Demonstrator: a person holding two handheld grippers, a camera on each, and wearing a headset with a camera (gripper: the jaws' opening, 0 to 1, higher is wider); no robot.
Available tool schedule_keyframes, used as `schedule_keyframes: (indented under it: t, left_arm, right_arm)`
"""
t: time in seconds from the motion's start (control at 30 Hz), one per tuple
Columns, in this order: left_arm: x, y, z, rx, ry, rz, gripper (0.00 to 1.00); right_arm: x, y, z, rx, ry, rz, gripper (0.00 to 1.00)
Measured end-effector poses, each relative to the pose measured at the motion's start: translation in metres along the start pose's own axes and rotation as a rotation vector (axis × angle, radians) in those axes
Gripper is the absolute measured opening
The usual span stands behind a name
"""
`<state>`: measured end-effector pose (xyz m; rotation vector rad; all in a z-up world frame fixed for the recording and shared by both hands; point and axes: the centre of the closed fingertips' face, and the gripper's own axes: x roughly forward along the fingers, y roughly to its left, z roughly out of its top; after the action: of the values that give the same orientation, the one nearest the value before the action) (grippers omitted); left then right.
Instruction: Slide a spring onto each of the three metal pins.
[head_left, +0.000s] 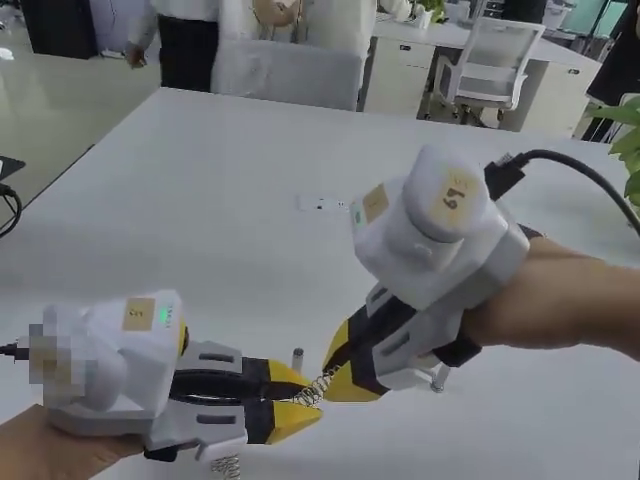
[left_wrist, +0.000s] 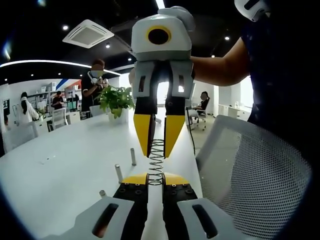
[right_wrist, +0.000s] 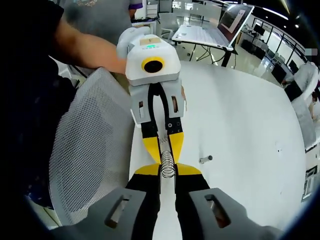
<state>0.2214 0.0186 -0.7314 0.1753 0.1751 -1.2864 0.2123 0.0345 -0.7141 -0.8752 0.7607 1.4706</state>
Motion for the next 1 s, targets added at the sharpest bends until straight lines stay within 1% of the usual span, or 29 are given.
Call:
schedule_keyframes:
  t: [0.1,0.13,0.2,0.33,0.43,0.7,0.93,1.0]
  left_arm:
    - [0.001,0.001,0.001,0.003,-0.006,0.001,0.02]
    - [0.001,0.001,0.002,0.004,-0.007,0.001,0.02]
    - [0.002,0.002,0.003,0.009,-0.008,0.004,0.02]
    - [0.004,0.004,0.004,0.021,-0.003,-0.001,0.02]
    - [0.005,0.006,0.005,0.031,-0.001,-0.001,0.02]
    - [0.007,0.01,0.009,0.041,-0.004,0.003,0.02]
    - [0.01,0.008,0.009,0.042,-0.001,-0.005,0.02]
    - [0.011,0.009,0.009,0.043,-0.002,0.0,0.01]
  right_arm:
    - [-0.001,-0.001,0.003,-0.012,0.019,0.003,0.07]
    - [-0.001,-0.001,0.002,-0.017,0.039,0.005,0.07]
    - [-0.002,-0.003,0.003,-0.027,0.056,0.005,0.07]
    - [-0.003,-0.005,0.003,-0.042,0.104,0.009,0.07]
    - [-0.004,-0.007,0.005,-0.055,0.123,0.005,0.07]
    - [-0.006,-0.01,0.005,-0.05,0.134,0.001,0.07]
    - [-0.007,-0.01,0.002,-0.037,0.136,0.011,0.07]
    - [-0.007,-0.011,0.002,-0.034,0.131,0.012,0.07]
